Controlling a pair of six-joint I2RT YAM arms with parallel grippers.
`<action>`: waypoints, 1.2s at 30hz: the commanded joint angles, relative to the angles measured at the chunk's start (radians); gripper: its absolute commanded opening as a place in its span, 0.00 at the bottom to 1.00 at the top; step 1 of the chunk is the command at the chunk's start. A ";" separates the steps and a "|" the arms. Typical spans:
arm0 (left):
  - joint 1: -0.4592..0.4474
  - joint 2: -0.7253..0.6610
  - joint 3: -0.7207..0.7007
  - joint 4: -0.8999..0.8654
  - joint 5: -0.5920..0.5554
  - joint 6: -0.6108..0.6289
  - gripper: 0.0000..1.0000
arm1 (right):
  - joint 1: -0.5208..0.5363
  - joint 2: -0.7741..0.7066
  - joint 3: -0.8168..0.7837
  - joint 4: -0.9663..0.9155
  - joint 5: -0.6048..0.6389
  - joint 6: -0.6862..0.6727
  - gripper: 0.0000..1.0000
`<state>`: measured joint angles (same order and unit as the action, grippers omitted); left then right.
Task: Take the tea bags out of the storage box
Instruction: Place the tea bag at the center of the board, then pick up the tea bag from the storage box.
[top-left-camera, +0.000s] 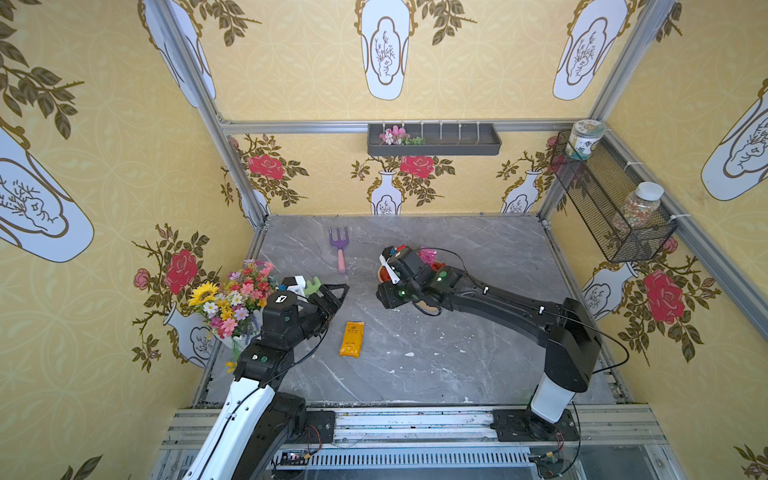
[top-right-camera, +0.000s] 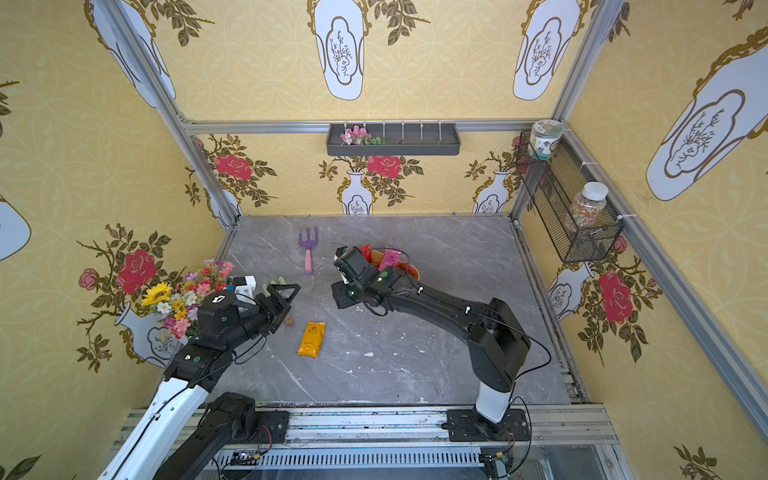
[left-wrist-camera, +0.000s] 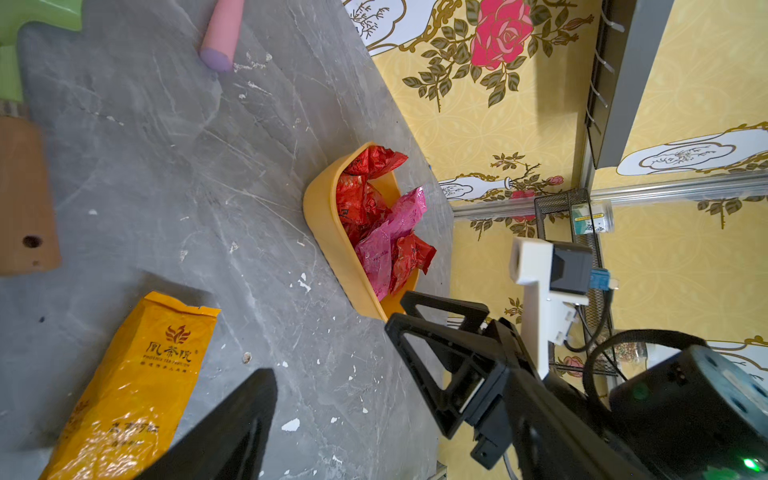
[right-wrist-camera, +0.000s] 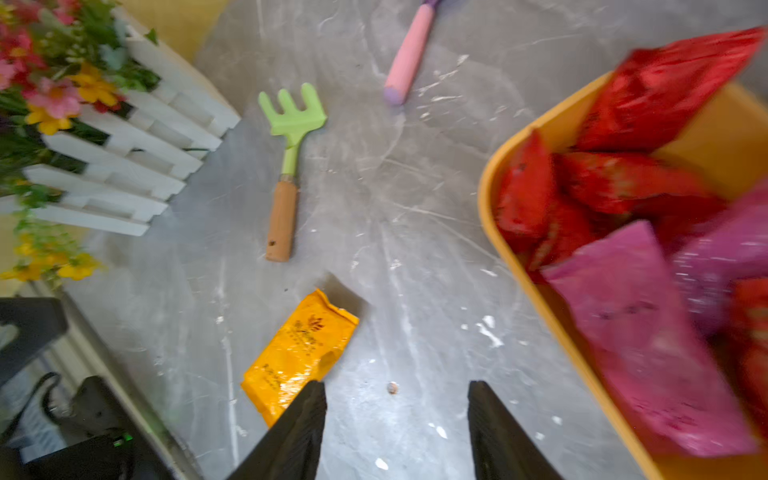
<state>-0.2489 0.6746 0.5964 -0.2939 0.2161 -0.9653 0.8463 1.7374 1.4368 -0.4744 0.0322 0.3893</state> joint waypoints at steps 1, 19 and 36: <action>-0.028 0.045 -0.001 0.084 0.024 0.021 0.86 | -0.076 -0.031 -0.017 -0.093 0.130 -0.018 0.49; -0.401 0.222 -0.116 0.399 -0.124 -0.092 0.87 | -0.337 0.079 0.068 -0.236 0.174 -0.196 0.41; -0.401 0.168 -0.185 0.398 -0.121 -0.138 0.88 | -0.338 0.174 0.121 -0.214 0.233 -0.240 0.30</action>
<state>-0.6502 0.8375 0.4183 0.0669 0.0830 -1.0954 0.5064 1.9038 1.5448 -0.6884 0.2417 0.1562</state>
